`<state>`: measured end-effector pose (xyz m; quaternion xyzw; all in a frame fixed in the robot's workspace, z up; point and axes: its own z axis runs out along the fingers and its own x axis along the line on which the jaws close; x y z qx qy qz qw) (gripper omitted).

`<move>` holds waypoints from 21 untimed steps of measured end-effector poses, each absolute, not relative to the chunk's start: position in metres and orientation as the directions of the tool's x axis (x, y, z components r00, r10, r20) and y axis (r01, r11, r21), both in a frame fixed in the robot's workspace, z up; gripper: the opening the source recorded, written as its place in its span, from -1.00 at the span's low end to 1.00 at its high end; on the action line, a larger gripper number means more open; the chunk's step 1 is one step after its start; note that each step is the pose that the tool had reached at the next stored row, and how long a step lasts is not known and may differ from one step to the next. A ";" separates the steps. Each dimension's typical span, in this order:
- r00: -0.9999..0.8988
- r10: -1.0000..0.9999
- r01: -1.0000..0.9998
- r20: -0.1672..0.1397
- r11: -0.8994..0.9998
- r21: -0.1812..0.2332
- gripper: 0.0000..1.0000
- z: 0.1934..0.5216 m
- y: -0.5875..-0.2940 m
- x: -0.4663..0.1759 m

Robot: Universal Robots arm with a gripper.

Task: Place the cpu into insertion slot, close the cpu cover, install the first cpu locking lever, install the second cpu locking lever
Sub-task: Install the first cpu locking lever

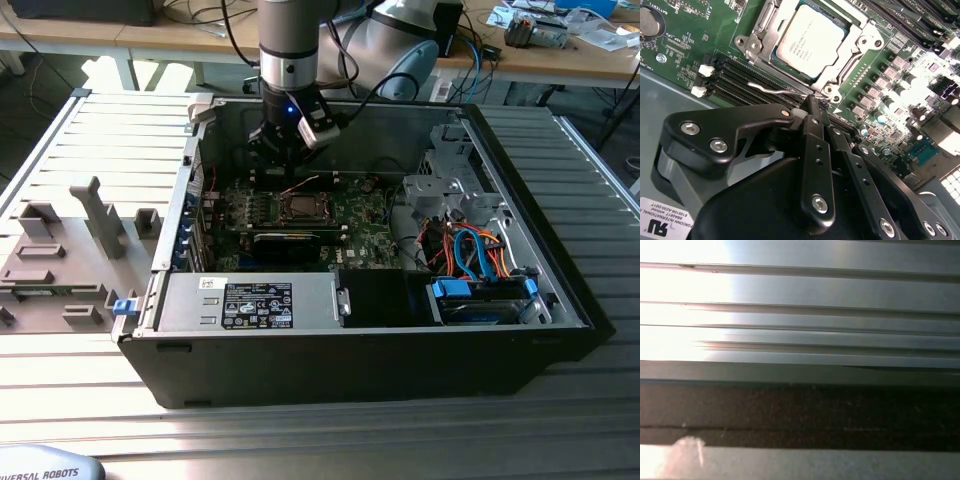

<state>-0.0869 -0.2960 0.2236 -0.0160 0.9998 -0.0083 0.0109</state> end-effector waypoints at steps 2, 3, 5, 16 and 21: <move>-0.999 -0.032 -0.032 -0.022 0.999 -0.017 -0.79 0.223 -0.296 -0.087; -0.999 -0.032 -0.032 -0.022 0.999 -0.017 -0.79 0.222 -0.296 -0.087; -0.999 -0.032 -0.032 -0.021 0.999 -0.017 -0.79 0.222 -0.296 -0.087; -0.999 -0.032 -0.032 -0.021 0.999 -0.017 -0.79 0.217 -0.296 -0.086; -0.999 -0.032 -0.032 -0.022 0.999 -0.017 -0.79 0.214 -0.296 -0.085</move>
